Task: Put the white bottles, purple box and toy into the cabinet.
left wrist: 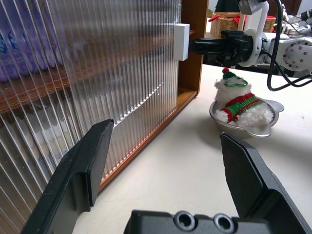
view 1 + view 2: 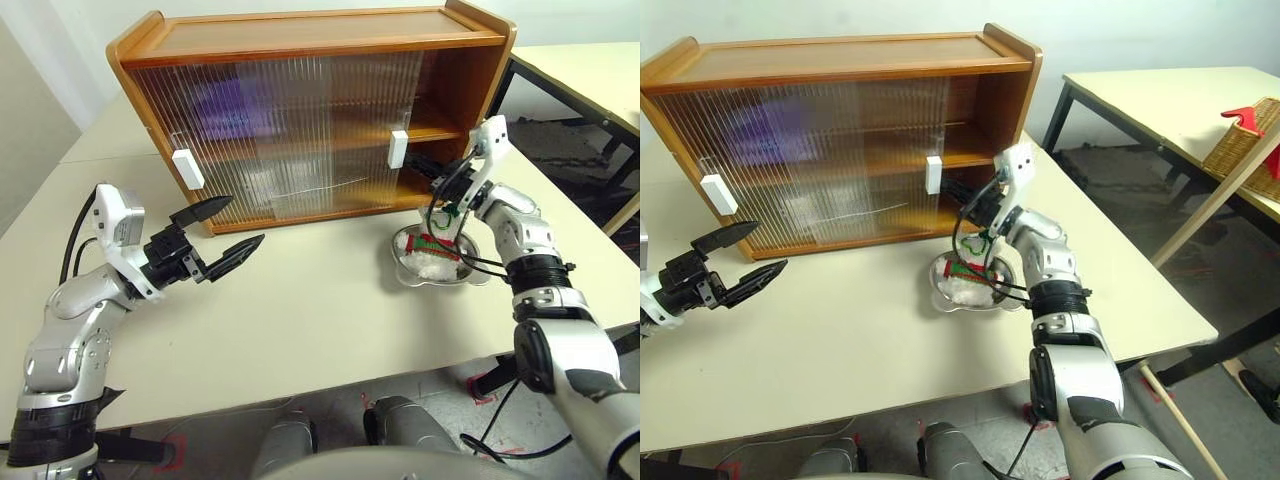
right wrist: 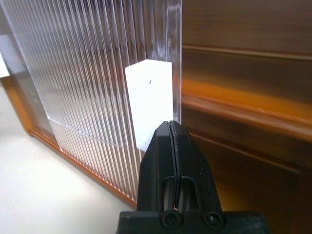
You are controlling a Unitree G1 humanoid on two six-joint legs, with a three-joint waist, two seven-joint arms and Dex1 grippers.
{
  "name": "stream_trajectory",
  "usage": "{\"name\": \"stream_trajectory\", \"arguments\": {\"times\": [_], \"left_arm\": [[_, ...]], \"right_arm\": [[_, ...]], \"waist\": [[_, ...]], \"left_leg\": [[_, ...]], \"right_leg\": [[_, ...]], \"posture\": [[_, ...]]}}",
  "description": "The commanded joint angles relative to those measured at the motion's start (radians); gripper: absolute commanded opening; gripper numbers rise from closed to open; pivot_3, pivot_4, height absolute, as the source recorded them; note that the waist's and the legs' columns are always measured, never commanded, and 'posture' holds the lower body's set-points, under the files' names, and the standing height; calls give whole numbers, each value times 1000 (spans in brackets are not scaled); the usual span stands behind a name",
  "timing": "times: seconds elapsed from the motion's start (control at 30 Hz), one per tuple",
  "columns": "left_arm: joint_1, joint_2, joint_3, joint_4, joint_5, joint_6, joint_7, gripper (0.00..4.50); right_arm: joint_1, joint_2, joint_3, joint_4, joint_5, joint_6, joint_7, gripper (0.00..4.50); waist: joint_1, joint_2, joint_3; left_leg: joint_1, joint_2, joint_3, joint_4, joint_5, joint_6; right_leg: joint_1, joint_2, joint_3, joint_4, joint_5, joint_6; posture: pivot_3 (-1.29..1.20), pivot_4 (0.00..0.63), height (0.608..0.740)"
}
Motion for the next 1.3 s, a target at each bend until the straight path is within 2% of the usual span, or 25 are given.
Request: {"name": "stream_trajectory", "arguments": {"times": [0.03,0.3,0.5,1.3], "left_arm": [[3,1,-2,-9,2,-3,5,4500],[37,-1,12,-27,-3,-7,10,4500],[29,-15,-15,-52,-2,6,34,4500],[47,-22,-23,-37,-3,-12,31,4500]], "right_arm": [[-15,24,30,-9,-10,1,12,44],[-27,57,52,-11,-8,5,16,44],[-39,122,82,-26,-16,13,-6,44],[-42,211,116,-62,-12,28,-39,44]], "waist": [[1,0,0],[4,0,0],[2,0,0],[10,0,0]], "left_leg": [[0,1,0,0,0,0],[0,6,-1,-1,0,0],[1,8,-1,-1,0,0],[1,11,-1,-1,0,-1]], "right_leg": [[0,1,0,0,0,-1],[-1,7,0,0,2,-6],[-2,10,0,0,4,-9],[-4,13,-1,1,5,-13]], "posture": [[-100,0,740],[-90,0,740],[-93,0,740],[-91,0,740]]}}
